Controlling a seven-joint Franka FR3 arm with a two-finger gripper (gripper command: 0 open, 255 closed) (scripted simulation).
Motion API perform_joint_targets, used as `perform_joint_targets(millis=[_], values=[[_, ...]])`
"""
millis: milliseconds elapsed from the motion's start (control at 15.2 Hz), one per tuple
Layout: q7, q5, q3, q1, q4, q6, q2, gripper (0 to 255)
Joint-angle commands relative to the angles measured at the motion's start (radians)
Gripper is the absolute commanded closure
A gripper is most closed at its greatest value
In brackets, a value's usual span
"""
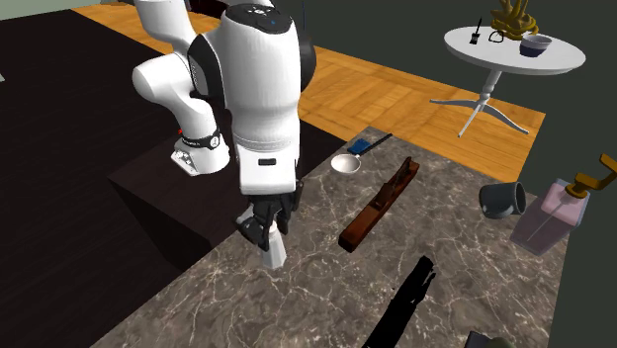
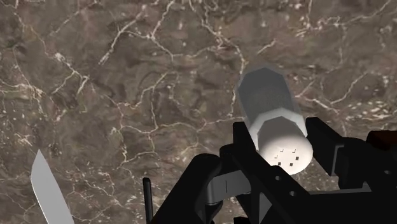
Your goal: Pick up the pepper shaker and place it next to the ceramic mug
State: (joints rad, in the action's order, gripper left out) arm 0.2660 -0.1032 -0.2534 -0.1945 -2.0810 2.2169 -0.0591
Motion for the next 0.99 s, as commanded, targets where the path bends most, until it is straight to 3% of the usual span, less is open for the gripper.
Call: perform_joint_targets(millis=[0, 924], values=[[-0.001, -0.001, 0.001, 0.002, 0.017, -0.027, 0.009, 255], [0.007, -0.006, 0.004, 0.006, 0.145, -0.208, 0.065, 255]])
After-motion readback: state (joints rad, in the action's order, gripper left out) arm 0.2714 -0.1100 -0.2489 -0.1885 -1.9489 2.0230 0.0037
